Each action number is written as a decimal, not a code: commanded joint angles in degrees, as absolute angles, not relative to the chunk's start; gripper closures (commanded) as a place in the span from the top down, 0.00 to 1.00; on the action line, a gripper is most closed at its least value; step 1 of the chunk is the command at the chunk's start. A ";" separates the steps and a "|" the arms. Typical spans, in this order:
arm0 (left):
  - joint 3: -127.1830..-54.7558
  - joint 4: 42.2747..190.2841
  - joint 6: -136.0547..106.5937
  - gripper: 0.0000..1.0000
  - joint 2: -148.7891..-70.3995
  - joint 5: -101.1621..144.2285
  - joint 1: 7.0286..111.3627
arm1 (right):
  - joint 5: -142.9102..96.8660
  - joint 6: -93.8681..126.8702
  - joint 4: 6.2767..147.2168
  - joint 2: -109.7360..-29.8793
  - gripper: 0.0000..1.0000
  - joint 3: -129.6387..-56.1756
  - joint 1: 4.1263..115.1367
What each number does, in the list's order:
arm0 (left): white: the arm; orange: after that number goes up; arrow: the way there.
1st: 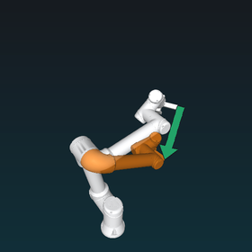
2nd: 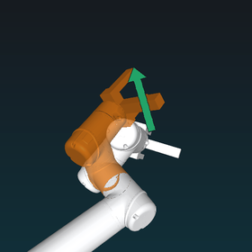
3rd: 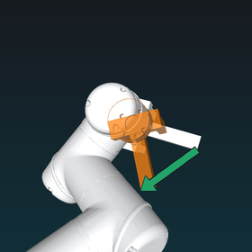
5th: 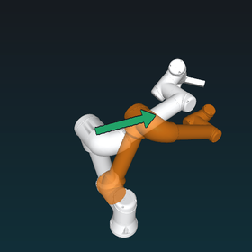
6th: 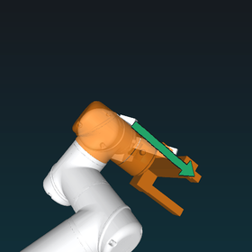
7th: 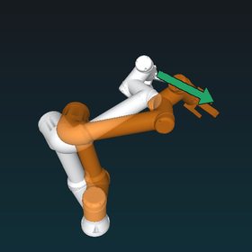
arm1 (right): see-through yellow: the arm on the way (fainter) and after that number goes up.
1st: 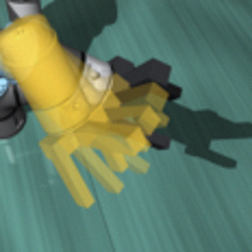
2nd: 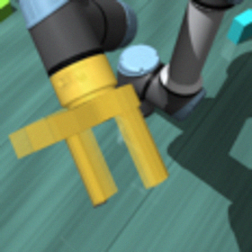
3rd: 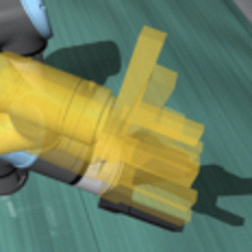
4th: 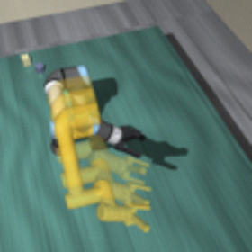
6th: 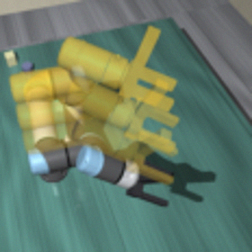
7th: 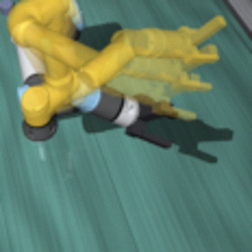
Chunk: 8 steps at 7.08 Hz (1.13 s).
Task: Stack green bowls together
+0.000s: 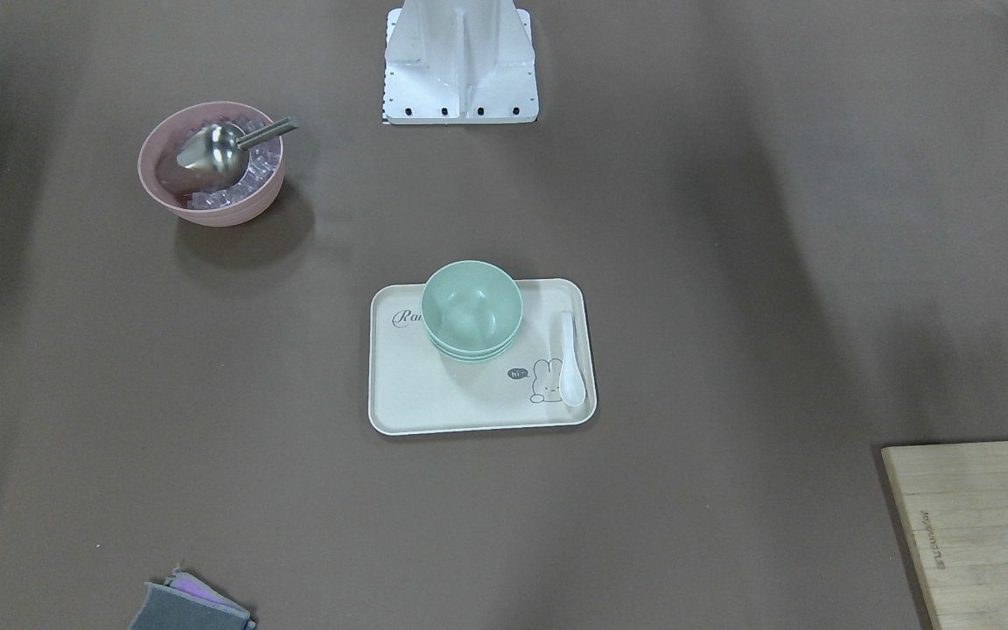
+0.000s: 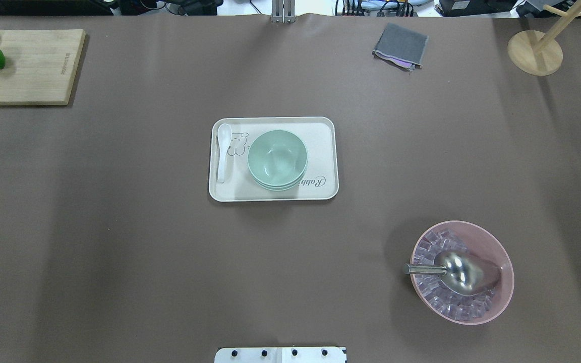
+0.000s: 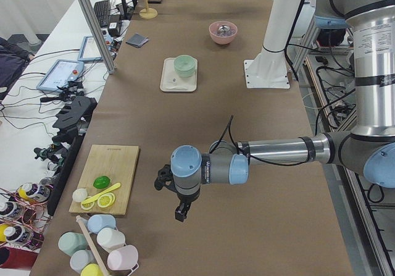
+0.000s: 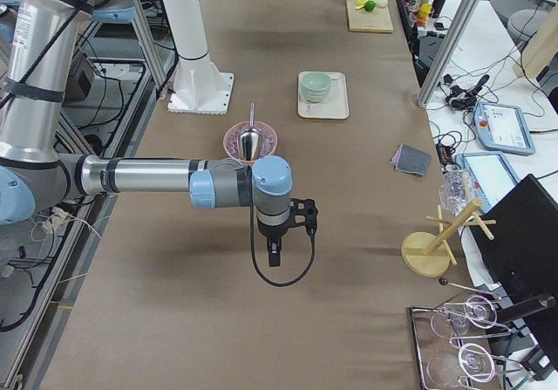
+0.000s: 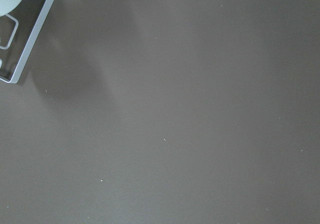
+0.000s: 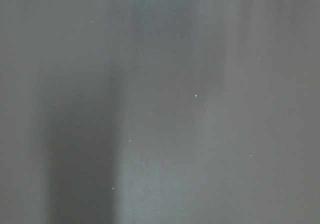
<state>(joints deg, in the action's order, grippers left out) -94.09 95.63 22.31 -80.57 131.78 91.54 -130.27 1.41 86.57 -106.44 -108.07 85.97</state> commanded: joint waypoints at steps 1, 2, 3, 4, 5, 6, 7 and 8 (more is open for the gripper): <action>-94.22 95.62 22.24 0.98 -80.60 131.84 91.58 | -130.34 1.41 86.57 -106.44 1.00 -108.11 86.04; -94.13 95.62 22.24 0.98 -80.60 131.75 91.50 | -130.34 1.32 86.49 -106.44 1.00 -108.11 86.04; -94.04 95.62 22.32 0.98 -80.60 131.84 91.58 | -130.34 1.32 86.48 -106.44 1.00 -108.11 85.96; -94.22 95.62 22.32 0.98 -80.60 131.75 91.58 | -130.34 1.32 86.48 -106.44 1.00 -108.11 85.96; -94.22 95.62 22.32 0.98 -80.68 131.75 91.50 | -130.34 1.32 86.48 -106.44 1.00 -108.11 85.96; -94.22 95.62 22.15 0.98 -80.68 131.75 91.49 | -130.34 1.32 86.48 -106.44 1.00 -108.11 85.96; -95.52 95.45 21.89 0.98 -80.86 131.75 91.58 | -130.25 1.14 86.31 -106.44 1.00 -108.11 85.96; -95.54 95.45 21.80 0.98 -80.95 131.66 91.58 | -130.25 1.40 84.57 -106.44 1.00 -108.02 85.96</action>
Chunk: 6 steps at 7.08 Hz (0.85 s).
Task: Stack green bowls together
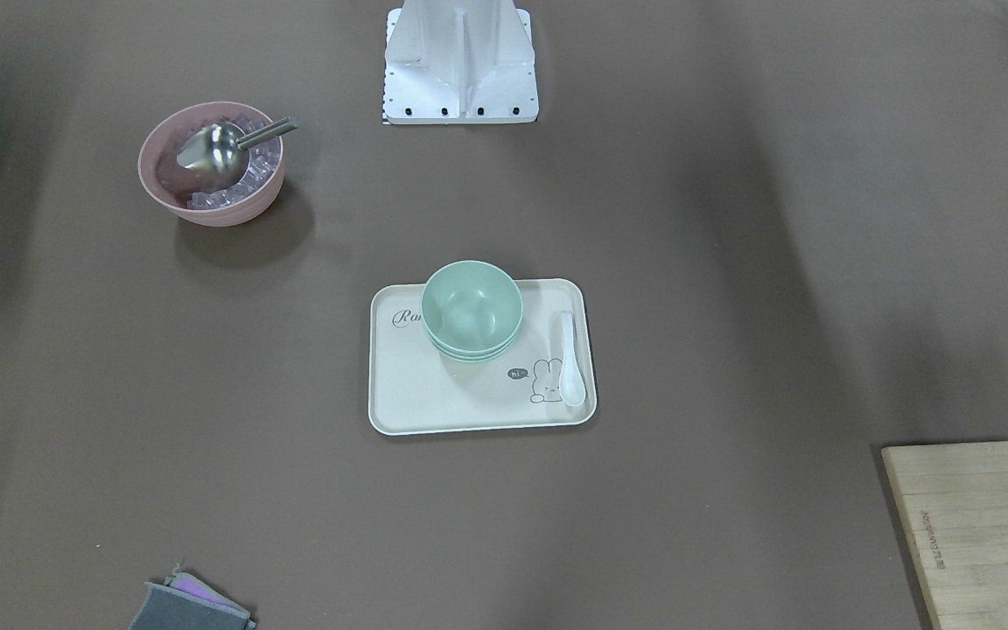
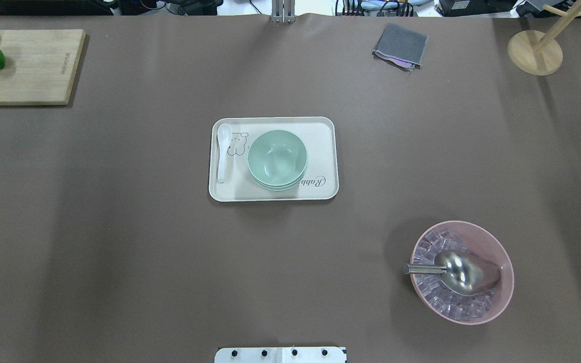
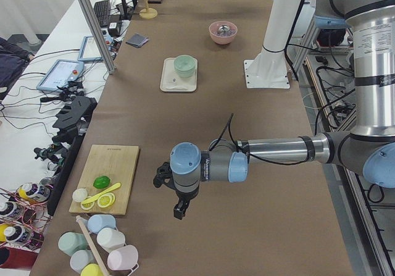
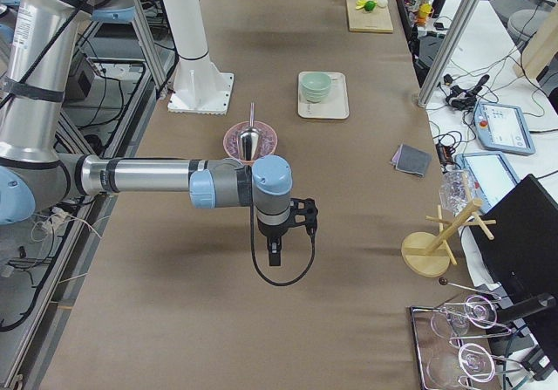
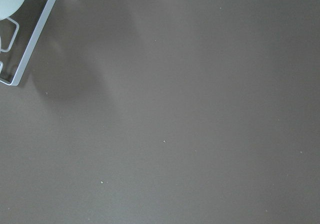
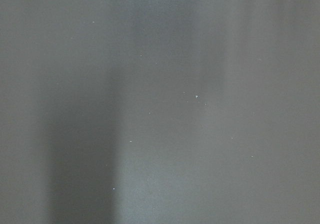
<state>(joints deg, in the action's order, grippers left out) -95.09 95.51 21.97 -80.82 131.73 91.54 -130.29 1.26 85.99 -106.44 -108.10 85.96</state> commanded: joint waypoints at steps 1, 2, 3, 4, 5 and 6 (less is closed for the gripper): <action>-95.54 95.45 21.80 0.98 -80.95 131.66 91.58 | -130.25 1.49 84.20 -106.44 1.00 -107.93 85.96; -95.45 95.36 21.71 0.98 -81.12 131.66 91.58 | -130.34 1.49 84.20 -106.44 1.00 -107.93 85.96; -95.45 95.36 21.71 0.98 -81.30 131.66 91.58 | -130.17 1.58 84.20 -106.44 1.00 -107.76 85.96; -95.28 95.36 21.71 0.98 -81.56 131.66 91.50 | -130.08 1.58 84.20 -106.44 1.00 -107.58 85.87; -95.53 95.36 21.71 0.98 -81.56 131.83 91.49 | -130.08 1.50 84.29 -106.44 1.00 -107.58 85.87; -95.54 95.36 21.62 0.98 -81.65 131.75 91.49 | -130.08 1.49 84.20 -106.44 1.00 -107.49 85.87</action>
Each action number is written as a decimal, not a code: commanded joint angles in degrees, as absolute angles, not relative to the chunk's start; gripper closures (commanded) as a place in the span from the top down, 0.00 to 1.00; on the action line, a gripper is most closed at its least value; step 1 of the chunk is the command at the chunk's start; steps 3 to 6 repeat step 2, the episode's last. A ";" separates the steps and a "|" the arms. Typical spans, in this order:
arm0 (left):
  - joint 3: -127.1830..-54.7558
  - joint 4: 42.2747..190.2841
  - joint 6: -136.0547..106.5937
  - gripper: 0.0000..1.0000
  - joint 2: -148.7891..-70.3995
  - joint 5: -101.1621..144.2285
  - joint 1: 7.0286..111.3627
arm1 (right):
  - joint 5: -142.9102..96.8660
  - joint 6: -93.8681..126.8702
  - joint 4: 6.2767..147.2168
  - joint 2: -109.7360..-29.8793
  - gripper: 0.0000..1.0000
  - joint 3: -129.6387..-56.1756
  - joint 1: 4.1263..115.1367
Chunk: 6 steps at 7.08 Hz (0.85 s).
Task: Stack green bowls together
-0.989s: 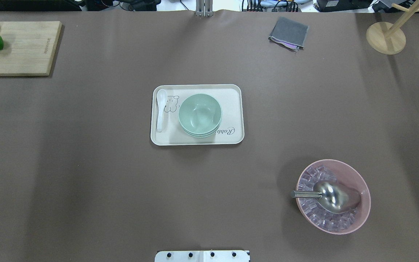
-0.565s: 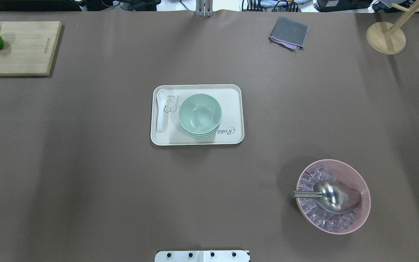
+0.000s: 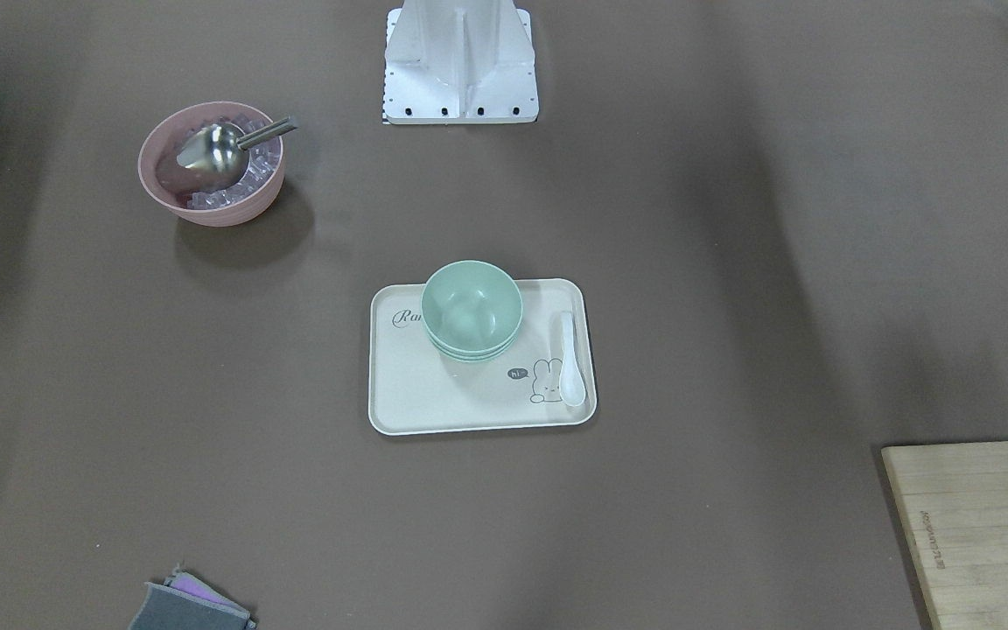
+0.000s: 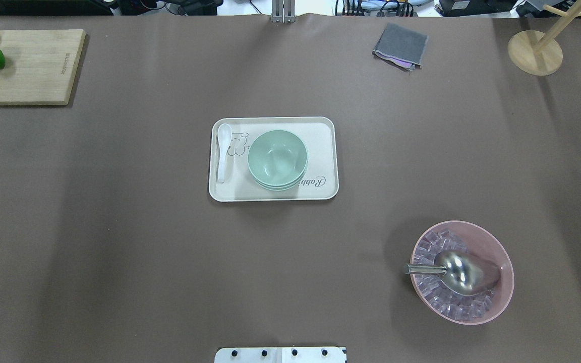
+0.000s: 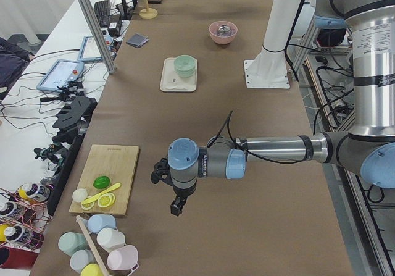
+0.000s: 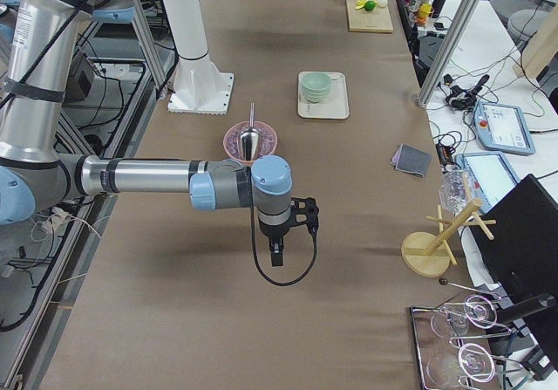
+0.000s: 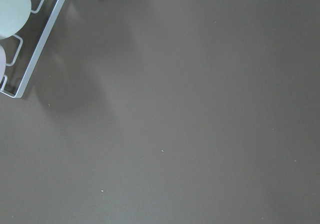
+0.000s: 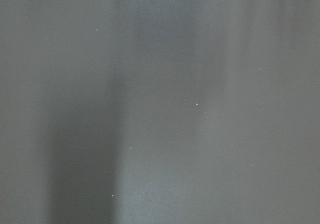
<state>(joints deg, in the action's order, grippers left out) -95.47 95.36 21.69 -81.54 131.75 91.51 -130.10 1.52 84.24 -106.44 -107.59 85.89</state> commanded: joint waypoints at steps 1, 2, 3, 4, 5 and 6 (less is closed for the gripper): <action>-95.28 95.36 21.62 0.98 -81.65 131.75 91.49 | -130.08 1.49 84.20 -106.44 1.00 -107.49 85.87; -95.10 95.27 21.62 0.98 -81.65 131.75 91.49 | -130.08 1.41 84.20 -106.44 1.00 -107.49 85.87; -95.10 95.27 21.62 0.98 -81.65 131.75 91.49 | -130.08 1.41 84.20 -106.44 1.00 -107.49 85.87; -95.10 95.27 21.62 0.98 -81.65 131.75 91.49 | -130.08 1.41 84.20 -106.44 1.00 -107.49 85.87; -95.10 95.27 21.62 0.98 -81.65 131.75 91.49 | -130.08 1.41 84.20 -106.44 1.00 -107.49 85.87; -95.10 95.27 21.62 0.98 -81.65 131.75 91.49 | -130.08 1.41 84.20 -106.44 1.00 -107.49 85.87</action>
